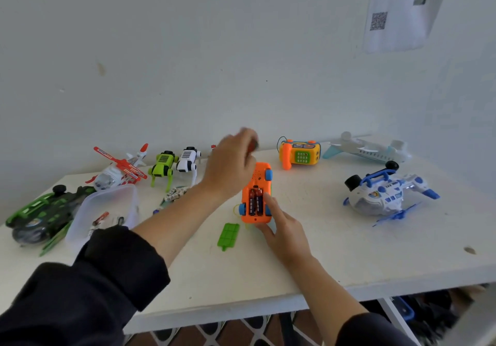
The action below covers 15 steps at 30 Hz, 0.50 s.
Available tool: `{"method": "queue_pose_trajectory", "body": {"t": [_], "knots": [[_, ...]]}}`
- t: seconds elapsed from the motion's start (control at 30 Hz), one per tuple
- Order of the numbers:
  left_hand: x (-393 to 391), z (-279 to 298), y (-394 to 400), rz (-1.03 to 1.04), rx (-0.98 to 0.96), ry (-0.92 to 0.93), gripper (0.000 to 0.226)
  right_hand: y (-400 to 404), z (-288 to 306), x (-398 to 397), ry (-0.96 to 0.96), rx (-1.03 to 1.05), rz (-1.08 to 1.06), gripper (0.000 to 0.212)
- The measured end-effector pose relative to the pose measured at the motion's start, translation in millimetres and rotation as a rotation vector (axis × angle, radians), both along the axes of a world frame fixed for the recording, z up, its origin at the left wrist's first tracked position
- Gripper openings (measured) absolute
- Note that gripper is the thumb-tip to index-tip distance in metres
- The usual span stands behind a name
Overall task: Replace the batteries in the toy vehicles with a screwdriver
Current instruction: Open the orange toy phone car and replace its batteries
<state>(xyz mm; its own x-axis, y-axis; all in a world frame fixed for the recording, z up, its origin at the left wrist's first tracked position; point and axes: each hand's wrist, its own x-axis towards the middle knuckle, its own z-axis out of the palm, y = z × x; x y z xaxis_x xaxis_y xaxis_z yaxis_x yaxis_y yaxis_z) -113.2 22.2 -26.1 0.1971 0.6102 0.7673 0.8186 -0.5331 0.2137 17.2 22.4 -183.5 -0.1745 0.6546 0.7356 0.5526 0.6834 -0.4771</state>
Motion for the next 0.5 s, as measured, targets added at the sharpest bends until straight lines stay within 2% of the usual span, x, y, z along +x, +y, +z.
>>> {"method": "queue_pose_trajectory", "body": {"t": [0.07, 0.13, 0.27, 0.37, 0.5], "knots": [[2, -16, -8, 0.034, -0.138, 0.229, 0.023, 0, 1, -1, -0.008, 0.006, 0.000, 0.066], [-1, -38, -13, 0.141, -0.289, 0.301, 0.025, 1, 1, -1, -0.009, 0.008, -0.004, 0.065], [-7, -78, -22, 0.099, -0.327, 0.243, 0.033, 2, 1, -1, -0.020, 0.019, -0.014, 0.062], [-6, -86, -27, 0.123, -0.316, 0.192, 0.022, 1, 1, -4, -0.057, 0.023, -0.001, 0.060], [-8, -86, -26, 0.180, -0.344, 0.152, 0.039, -4, 6, -8, -0.071, 0.023, 0.051, 0.061]]}}
